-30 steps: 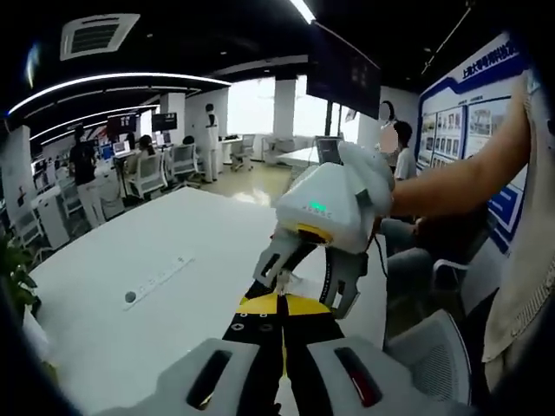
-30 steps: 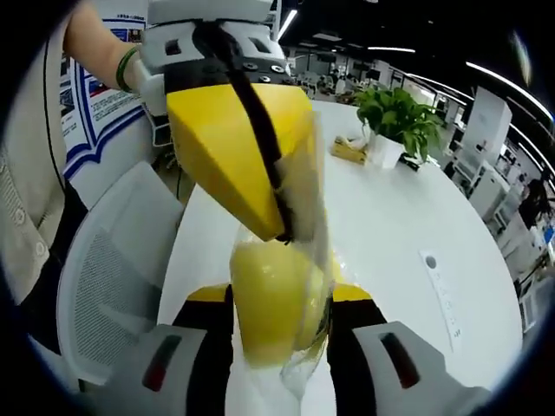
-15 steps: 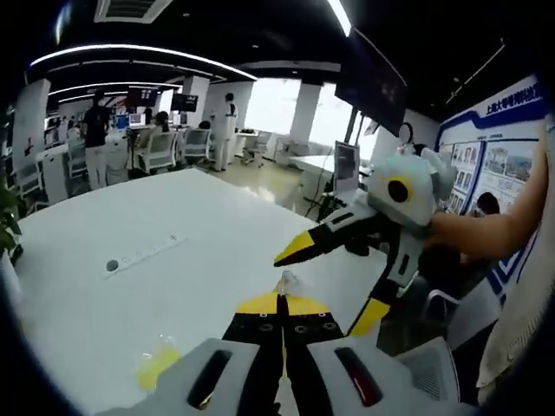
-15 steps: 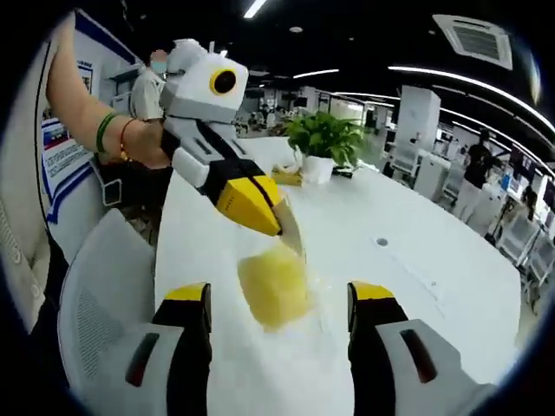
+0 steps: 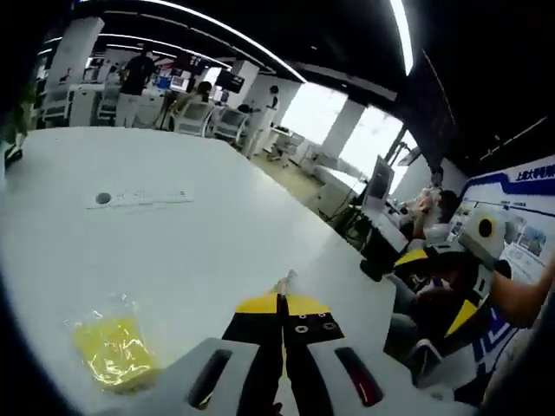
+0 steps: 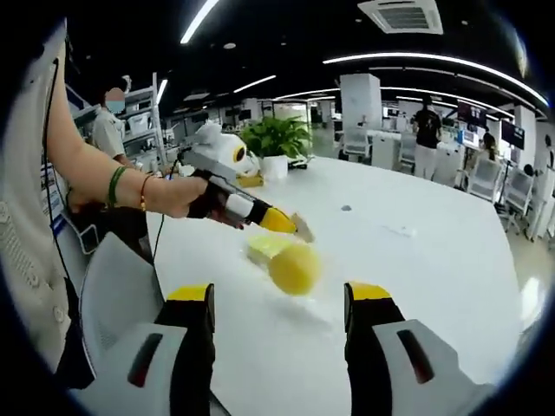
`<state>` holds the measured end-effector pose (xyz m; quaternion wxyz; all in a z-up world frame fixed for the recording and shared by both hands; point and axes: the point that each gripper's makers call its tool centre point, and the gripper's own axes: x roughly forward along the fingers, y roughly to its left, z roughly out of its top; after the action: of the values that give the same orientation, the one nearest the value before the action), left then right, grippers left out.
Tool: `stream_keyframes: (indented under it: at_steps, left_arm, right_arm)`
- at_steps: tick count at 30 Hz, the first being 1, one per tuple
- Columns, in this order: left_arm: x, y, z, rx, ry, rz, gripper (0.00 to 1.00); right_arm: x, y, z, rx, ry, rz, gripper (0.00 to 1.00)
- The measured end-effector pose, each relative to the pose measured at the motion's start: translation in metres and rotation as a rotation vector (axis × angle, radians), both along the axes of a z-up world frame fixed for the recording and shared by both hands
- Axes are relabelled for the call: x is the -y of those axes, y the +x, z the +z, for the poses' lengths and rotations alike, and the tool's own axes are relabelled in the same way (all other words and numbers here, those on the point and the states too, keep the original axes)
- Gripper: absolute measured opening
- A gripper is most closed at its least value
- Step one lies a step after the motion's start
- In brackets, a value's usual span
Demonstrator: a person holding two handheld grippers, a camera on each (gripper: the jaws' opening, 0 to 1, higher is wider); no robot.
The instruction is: Compare the silicone blocks by pressing each to a similar depth, holding the contact briefly, and releasing to observe deformation and rebound differences across the visible hardness samples.
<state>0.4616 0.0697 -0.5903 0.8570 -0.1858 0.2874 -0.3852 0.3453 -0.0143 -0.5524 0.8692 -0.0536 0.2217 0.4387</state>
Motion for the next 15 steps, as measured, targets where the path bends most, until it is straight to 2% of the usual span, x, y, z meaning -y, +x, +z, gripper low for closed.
stream_keyframes:
  at_steps: [1,3,5,6,7,15]
  left_arm:
    - [-0.004,0.008,-0.008,0.015,0.041,0.024,0.0]
    - [-0.003,0.014,-0.014,-0.015,0.021,0.061,0.0]
    - [-0.01,0.026,-0.023,0.013,0.075,0.104,0.0]
    - [-0.011,0.031,-0.029,-0.02,0.059,0.143,0.0]
    - [-0.013,0.036,-0.032,-0.024,0.057,0.167,0.0]
    - [-0.028,0.064,-0.064,-0.076,0.111,0.232,0.0]
  right_arm:
    - [0.002,-0.001,-0.001,-0.002,0.001,-0.004,0.56]
    - [0.006,-0.003,-0.005,-0.017,0.005,-0.019,0.56]
    - [0.01,-0.003,-0.006,-0.017,0.009,-0.031,0.56]
    - [0.012,-0.003,-0.007,-0.022,0.013,-0.039,0.56]
    - [0.013,-0.002,-0.009,-0.029,0.015,-0.045,0.56]
    - [0.025,-0.001,-0.018,-0.054,0.009,-0.066,0.55]
